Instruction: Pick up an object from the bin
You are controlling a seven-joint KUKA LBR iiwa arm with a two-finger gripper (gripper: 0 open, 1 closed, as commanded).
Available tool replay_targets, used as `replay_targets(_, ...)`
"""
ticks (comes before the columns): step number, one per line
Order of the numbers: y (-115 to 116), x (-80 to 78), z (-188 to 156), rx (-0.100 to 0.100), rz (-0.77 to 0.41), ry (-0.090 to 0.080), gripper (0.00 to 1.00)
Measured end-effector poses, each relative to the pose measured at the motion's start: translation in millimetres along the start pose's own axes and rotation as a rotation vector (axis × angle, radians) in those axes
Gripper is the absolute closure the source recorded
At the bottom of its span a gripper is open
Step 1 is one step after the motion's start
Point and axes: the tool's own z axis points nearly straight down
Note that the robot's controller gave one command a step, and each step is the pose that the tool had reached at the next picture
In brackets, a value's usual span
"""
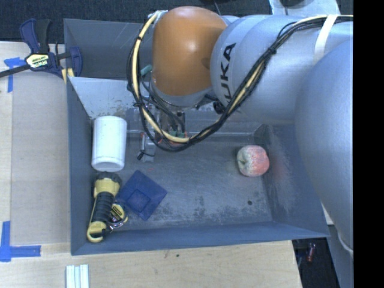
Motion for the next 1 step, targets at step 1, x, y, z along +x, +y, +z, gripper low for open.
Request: replay_targets(1,0.0,0.0,0.0,0.0,0.0,0.0,0.0)
